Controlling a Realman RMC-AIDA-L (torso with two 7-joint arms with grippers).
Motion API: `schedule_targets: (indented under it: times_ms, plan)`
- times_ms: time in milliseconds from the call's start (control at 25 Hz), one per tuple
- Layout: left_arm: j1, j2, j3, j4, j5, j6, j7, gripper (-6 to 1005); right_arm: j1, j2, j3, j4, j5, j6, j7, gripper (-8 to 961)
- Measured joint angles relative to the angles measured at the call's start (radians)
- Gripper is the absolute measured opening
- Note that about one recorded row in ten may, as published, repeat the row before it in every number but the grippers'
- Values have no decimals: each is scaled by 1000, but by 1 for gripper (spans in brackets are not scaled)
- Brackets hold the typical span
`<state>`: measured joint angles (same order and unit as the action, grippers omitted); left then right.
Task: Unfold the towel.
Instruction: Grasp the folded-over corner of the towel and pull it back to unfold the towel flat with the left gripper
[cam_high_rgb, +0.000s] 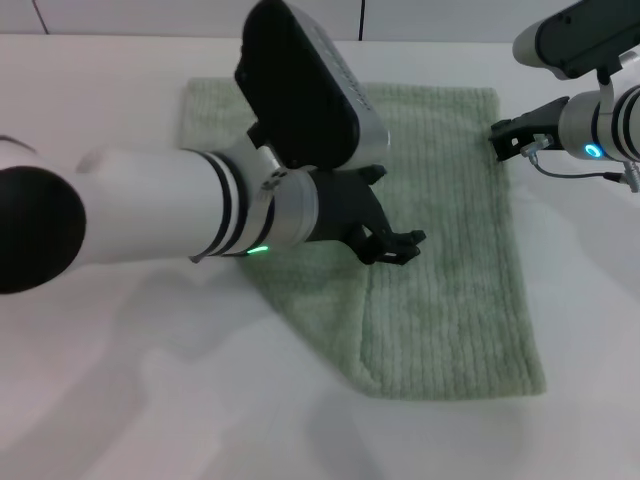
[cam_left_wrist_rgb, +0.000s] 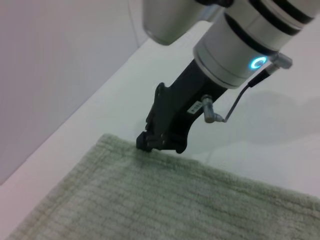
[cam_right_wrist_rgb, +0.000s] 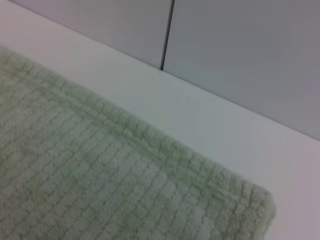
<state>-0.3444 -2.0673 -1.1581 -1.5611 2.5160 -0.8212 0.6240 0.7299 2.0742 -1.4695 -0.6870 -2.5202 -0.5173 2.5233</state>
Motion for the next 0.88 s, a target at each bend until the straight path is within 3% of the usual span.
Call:
schedule_targets:
  times_ms: [400,880]
  plan:
    - [-110,-3,-16,187,-72,98,-4,726,4,0,0,2,0,0,0,1]
    - [-140,-4,-11,283,-69,158,-11,714,6,0,-1,-2,0,-2,0,2]
